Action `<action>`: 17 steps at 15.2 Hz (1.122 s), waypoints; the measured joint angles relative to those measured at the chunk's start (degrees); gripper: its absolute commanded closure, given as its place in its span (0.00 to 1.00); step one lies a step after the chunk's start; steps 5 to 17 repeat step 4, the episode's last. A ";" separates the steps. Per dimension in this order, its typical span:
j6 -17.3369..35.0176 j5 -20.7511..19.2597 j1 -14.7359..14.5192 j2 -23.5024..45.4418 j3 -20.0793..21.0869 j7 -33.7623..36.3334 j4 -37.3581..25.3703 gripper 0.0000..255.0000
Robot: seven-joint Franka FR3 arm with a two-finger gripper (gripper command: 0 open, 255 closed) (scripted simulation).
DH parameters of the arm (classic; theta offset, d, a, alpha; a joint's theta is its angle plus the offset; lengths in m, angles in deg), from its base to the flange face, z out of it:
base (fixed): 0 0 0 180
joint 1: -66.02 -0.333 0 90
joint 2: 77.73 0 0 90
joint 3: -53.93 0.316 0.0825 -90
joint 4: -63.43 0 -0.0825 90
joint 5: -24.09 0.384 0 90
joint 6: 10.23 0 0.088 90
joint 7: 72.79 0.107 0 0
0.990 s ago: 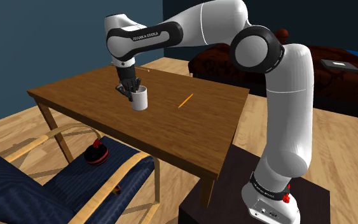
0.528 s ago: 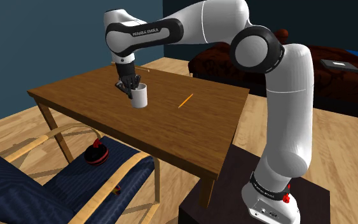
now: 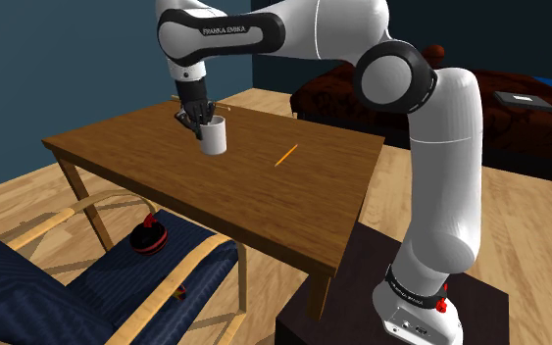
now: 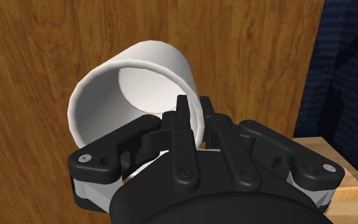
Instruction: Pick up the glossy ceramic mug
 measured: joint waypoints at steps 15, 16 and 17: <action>-3.29 -0.14 -0.29 0.86 0.02 -0.15 -4.17 1.00; -3.29 -0.14 -0.29 0.86 0.02 -0.15 -4.17 1.00; -3.29 -0.14 -0.29 0.86 0.02 -0.15 -4.17 1.00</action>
